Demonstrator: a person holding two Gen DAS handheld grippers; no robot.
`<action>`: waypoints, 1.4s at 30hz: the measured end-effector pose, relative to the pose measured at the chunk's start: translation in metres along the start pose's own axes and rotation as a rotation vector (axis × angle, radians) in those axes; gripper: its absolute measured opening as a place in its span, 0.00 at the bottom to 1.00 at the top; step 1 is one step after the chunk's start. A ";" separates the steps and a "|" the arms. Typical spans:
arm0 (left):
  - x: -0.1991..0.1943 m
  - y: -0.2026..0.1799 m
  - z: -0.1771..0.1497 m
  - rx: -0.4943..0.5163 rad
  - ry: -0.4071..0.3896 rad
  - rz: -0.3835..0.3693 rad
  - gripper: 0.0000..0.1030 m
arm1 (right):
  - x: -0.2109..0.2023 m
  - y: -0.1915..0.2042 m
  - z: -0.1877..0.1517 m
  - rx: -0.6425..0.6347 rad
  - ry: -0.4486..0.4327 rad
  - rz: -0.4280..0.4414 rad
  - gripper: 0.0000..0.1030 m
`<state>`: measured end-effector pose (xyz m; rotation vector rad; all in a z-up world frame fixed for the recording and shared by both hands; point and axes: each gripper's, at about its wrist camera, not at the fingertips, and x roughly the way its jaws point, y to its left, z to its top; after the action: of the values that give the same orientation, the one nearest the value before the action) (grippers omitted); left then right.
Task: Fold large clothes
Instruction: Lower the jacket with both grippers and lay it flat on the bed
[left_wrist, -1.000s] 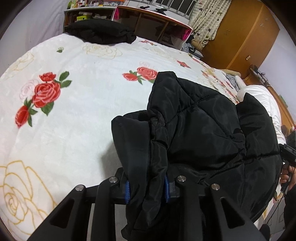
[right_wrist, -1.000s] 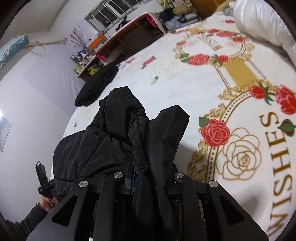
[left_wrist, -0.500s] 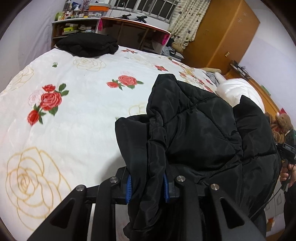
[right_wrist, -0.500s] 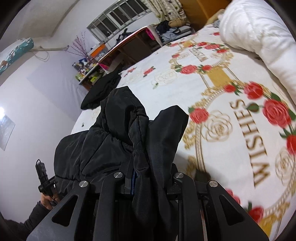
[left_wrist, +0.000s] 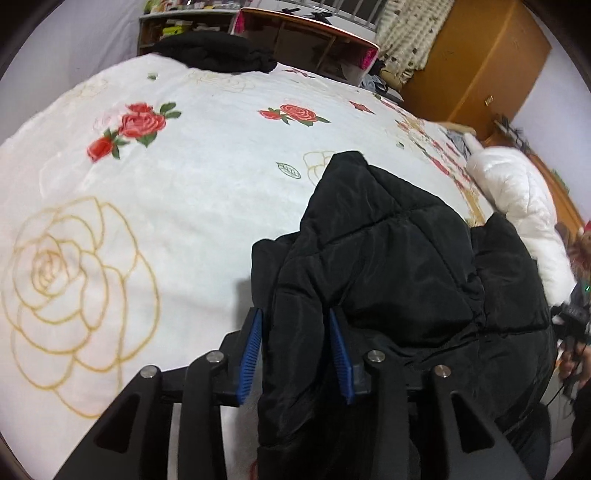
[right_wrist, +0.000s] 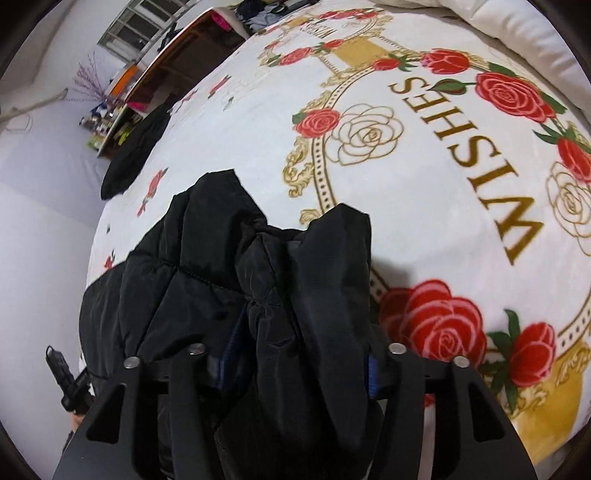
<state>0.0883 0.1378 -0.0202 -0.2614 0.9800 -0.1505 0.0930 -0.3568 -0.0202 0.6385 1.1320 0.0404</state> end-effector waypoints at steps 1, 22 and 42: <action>-0.006 -0.002 0.001 0.016 -0.004 0.010 0.39 | -0.008 0.002 0.000 -0.015 -0.012 -0.003 0.60; 0.057 -0.138 0.017 0.242 -0.103 0.092 0.60 | 0.040 0.105 -0.042 -0.380 -0.205 -0.175 0.72; 0.014 -0.109 0.010 0.185 -0.155 0.149 0.60 | 0.014 0.106 -0.048 -0.333 -0.240 -0.165 0.79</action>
<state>0.1031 0.0313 0.0053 -0.0289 0.8219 -0.0826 0.0883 -0.2434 0.0077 0.2442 0.9152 0.0106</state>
